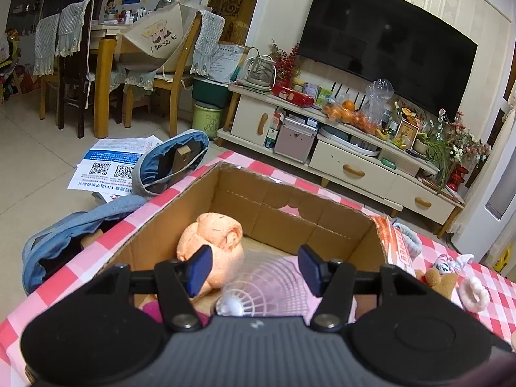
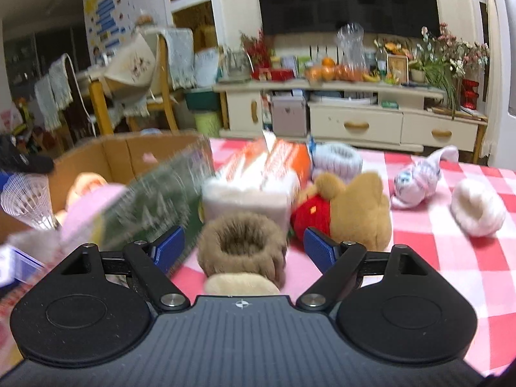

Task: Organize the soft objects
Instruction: 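Carry both items to the box and open the left gripper to drop the shuttlecock, then open the right gripper to drop the brown fuzzy ring into the box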

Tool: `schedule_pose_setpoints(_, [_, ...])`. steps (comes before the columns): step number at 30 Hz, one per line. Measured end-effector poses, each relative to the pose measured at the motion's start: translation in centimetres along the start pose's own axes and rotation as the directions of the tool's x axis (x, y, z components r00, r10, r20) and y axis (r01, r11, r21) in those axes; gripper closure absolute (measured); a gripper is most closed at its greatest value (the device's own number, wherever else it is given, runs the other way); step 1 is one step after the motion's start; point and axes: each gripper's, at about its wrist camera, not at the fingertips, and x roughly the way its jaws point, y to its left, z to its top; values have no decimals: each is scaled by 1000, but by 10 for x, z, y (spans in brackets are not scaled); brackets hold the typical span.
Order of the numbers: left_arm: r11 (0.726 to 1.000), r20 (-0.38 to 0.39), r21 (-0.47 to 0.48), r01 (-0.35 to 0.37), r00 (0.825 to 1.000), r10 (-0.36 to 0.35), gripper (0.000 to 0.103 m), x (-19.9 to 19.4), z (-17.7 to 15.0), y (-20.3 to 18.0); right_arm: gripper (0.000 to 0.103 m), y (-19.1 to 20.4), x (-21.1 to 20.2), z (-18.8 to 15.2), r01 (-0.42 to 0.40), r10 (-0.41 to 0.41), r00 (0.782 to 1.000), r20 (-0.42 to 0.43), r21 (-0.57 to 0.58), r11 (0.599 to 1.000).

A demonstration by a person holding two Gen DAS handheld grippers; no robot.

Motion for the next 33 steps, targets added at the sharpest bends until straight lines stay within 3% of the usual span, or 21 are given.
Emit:
schedule_pose_setpoints(5, [1000,8,17,9,1000,-9,35,-2,0,-7,0,2,8,-14,-24,24,999,-35,3,1000])
schedule_pose_setpoints(8, [1000,8,28,12,1000,-12,34,-2,-1,-11,0,7,12,-16,7,-7,999,-32,-14,1000])
schedule_pose_setpoints(11, [999,6,32,10,1000,-10,26,-1,-2,-14,5,5,10,-16,25,-25,999,-21,-6,1000])
schedule_pose_setpoints(13, [999,11,34,7,1000,-7,24,-2,-2,-15,28,0,11,-14,15,-15,1000,-19,-1,1000])
schedule_pose_setpoints(15, [999,16,37,7,1000,-8,20,-3,-1,-16,41,-2,11,-12,13,-13,1000,-18,-6,1000])
schedule_pose_setpoints(19, [1000,27,31,3,1000,-4,15,-5,-1,-18,59,-4,10,-11,7,-7,1000,-7,-5,1000])
schedule_pose_setpoints(28, [1000,65,-19,-19,998,20,13,-11,3,-7,67,-9,-17,6,15,-16,996,86,10,1000])
schedule_pose_setpoints(33, [998,91,-47,-45,995,49,13,-15,7,1,67,-3,-41,34,-61,50,983,174,57,997])
